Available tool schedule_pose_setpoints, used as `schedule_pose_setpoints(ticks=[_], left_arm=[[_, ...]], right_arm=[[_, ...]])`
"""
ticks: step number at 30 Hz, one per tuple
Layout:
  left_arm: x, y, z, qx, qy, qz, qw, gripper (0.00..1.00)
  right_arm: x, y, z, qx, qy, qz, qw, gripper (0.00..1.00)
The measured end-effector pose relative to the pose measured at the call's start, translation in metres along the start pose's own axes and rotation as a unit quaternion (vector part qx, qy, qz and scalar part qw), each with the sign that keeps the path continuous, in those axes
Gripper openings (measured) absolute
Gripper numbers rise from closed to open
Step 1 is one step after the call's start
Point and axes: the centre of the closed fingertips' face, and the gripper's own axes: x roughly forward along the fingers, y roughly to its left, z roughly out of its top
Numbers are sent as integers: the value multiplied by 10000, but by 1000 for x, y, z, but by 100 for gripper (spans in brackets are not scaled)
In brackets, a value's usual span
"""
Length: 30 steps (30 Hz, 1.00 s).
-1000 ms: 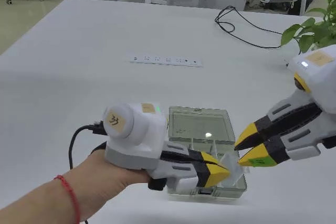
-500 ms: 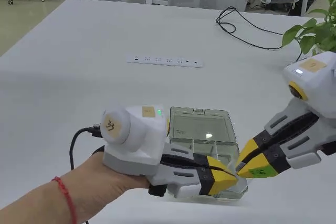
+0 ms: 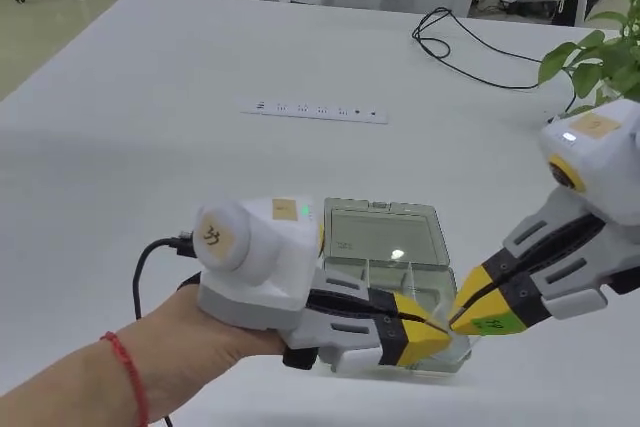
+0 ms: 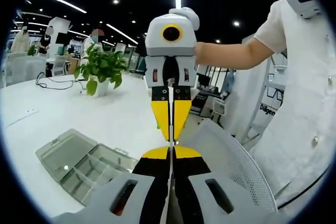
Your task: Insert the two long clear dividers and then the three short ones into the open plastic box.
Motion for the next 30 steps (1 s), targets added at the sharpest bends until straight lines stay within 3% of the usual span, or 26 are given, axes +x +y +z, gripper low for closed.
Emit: schedule_pose_setpoints(ticks=[12,24,30], left_arm=[[-3,7,-7,-25,83,160,9998,4],[-17,26,-13,-56,167,572,9982,22],[-26,35,-17,-20,225,777,9967,34]], right_arm=[[-4,-5,-3,-14,41,-133,9999,3],[-15,-18,-9,17,128,-455,9989,3],[-20,-30,-18,13,313,-666,9973,3]])
